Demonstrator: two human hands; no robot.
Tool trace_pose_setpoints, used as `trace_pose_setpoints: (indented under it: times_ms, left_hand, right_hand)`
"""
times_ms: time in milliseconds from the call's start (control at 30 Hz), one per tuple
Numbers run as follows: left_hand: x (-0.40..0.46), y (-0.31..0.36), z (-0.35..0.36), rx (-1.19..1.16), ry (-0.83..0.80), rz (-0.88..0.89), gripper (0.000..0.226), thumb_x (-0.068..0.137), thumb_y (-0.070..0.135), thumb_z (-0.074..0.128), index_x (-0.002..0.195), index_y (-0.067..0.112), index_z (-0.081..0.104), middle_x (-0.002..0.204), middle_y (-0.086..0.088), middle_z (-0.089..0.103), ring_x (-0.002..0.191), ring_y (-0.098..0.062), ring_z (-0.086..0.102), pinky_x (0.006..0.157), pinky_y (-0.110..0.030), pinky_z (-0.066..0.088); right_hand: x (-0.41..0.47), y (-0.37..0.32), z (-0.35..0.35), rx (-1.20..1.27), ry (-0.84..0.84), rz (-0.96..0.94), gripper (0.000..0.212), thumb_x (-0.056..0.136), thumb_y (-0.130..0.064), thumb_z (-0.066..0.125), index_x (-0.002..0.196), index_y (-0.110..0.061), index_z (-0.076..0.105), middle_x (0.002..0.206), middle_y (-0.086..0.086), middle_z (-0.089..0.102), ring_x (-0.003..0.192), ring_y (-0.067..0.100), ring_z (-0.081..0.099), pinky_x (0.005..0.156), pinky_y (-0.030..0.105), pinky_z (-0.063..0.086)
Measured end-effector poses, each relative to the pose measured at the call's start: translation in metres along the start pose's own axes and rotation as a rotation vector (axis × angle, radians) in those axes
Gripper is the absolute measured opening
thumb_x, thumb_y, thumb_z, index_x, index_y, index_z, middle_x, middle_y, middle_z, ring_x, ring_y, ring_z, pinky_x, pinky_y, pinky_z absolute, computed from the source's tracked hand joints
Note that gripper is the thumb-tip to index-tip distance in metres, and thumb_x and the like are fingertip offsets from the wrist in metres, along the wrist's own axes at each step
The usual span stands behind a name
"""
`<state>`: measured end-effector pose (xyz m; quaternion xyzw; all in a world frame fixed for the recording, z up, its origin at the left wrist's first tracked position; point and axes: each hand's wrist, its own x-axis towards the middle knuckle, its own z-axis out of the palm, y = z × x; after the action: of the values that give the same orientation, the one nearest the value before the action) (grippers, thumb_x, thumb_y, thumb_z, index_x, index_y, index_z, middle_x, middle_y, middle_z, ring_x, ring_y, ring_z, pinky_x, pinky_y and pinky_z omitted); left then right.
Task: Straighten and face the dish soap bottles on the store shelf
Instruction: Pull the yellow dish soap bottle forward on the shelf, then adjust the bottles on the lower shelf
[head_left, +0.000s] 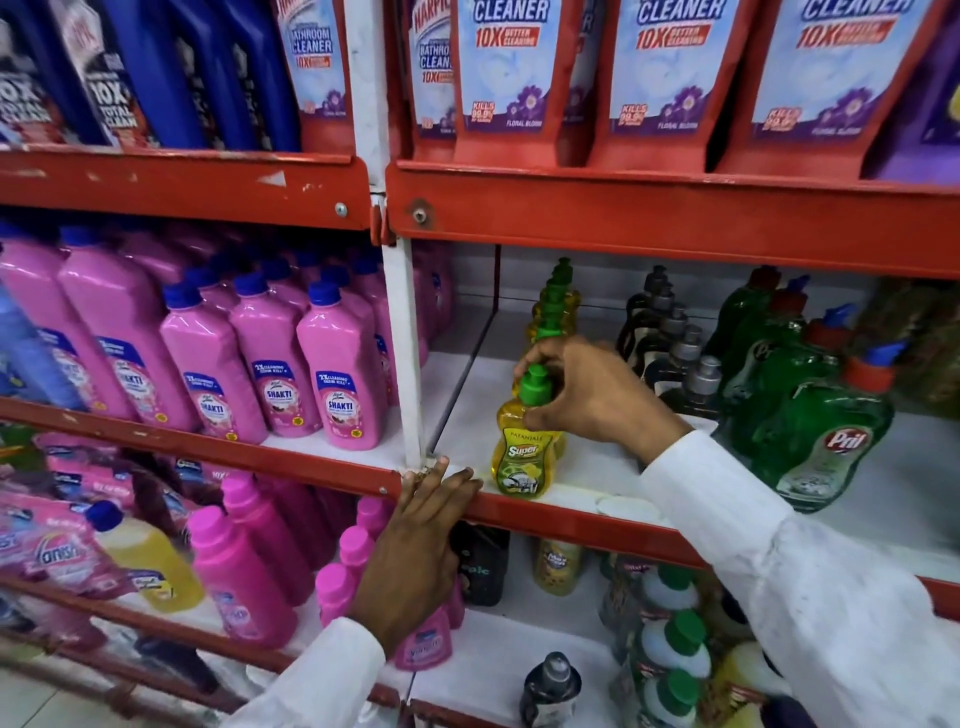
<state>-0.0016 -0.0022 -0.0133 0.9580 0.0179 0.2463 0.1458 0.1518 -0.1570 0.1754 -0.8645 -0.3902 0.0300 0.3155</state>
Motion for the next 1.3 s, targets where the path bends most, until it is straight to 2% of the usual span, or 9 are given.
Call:
trace_pose_setpoints:
  times_ms: [333,500,600,700,767,900,1033,1167,1300]
  left_hand:
    - [0.0,0.024,0.002,0.161,-0.011,-0.074,0.091,0.077,0.017,0.067,0.157,0.024,0.026,0.158,-0.007,0.039,0.152,-0.031,0.023,0.127,-0.048,0.011]
    - [-0.006,0.056,0.02,0.142,0.079,-0.027,0.074,0.078,0.019,0.07,0.147,0.01,0.045,0.146,-0.017,0.049,0.14,-0.039,0.041,0.119,-0.06,0.027]
    - [0.002,0.073,0.028,0.122,0.073,0.143,0.078,0.078,0.01,0.069,0.15,0.011,0.039,0.151,-0.012,0.049,0.144,-0.033,0.039,0.121,-0.055,0.026]
    - [0.018,0.081,0.036,0.168,-0.014,0.3,0.089,0.078,-0.004,0.065,0.156,0.014,0.026,0.158,-0.008,0.043,0.148,-0.029,0.034,0.124,-0.047,0.017]
    - [0.027,0.081,0.039,0.208,-0.037,0.328,0.095,0.074,-0.008,0.066,0.157,0.014,0.023,0.159,-0.007,0.041,0.149,-0.028,0.034,0.125,-0.042,0.012]
    - [0.036,0.078,0.039,0.167,-0.073,0.313,0.089,0.075,-0.006,0.059,0.155,0.014,0.027,0.152,-0.009,0.05,0.142,-0.026,0.043,0.126,-0.039,0.016]
    - [0.036,0.085,0.035,0.095,-0.091,0.245,0.08,0.075,-0.007,0.059,0.149,0.014,0.04,0.143,-0.01,0.058,0.134,-0.028,0.05,0.123,-0.043,0.026]
    - [0.036,0.098,0.035,0.024,-0.059,0.131,0.072,0.074,-0.002,0.056,0.143,0.014,0.05,0.135,-0.01,0.063,0.127,-0.027,0.051,0.121,-0.04,0.026]
    - [0.034,0.103,0.033,0.022,-0.067,0.11,0.073,0.074,-0.001,0.061,0.144,0.016,0.049,0.136,-0.009,0.061,0.127,-0.027,0.05,0.121,-0.039,0.027]
  right_hand:
    - [-0.028,0.012,-0.007,0.059,0.08,-0.053,0.07,0.069,-0.017,0.086,0.133,-0.027,0.058,0.119,-0.003,0.069,0.085,0.01,0.063,0.077,0.021,0.054]
    - [-0.097,0.034,0.006,0.082,0.257,-0.023,0.043,0.075,-0.016,0.081,0.114,-0.026,0.067,0.103,-0.011,0.069,0.072,0.006,0.066,0.069,0.013,0.054]
    - [-0.127,0.06,0.033,0.127,0.134,0.109,0.029,0.076,-0.011,0.079,0.101,-0.025,0.071,0.092,-0.01,0.073,0.067,0.005,0.07,0.065,0.013,0.056]
    - [-0.142,0.094,0.063,0.106,0.002,0.196,0.017,0.076,-0.015,0.074,0.092,-0.02,0.073,0.089,-0.003,0.076,0.076,0.011,0.072,0.075,0.027,0.059]
    - [-0.149,0.116,0.09,0.079,-0.143,0.294,0.025,0.075,-0.02,0.079,0.099,-0.018,0.071,0.098,-0.003,0.073,0.085,0.012,0.069,0.08,0.026,0.058]
    - [-0.156,0.14,0.144,0.113,-0.309,0.308,0.047,0.075,-0.026,0.078,0.119,-0.017,0.065,0.115,0.002,0.066,0.103,0.017,0.063,0.087,0.026,0.052]
    - [-0.154,0.144,0.177,0.071,-0.402,0.27,0.05,0.072,-0.022,0.077,0.121,-0.023,0.067,0.121,0.003,0.068,0.11,0.018,0.063,0.081,0.018,0.042]
    - [-0.149,0.149,0.192,-0.016,-0.428,0.249,0.034,0.072,-0.016,0.074,0.106,-0.023,0.075,0.116,0.004,0.071,0.113,0.023,0.058,0.089,0.024,0.044]
    - [-0.15,0.142,0.177,-0.008,-0.355,0.258,0.025,0.06,-0.021,0.075,0.085,-0.022,0.078,0.096,-0.001,0.076,0.094,0.02,0.067,0.079,0.022,0.052]
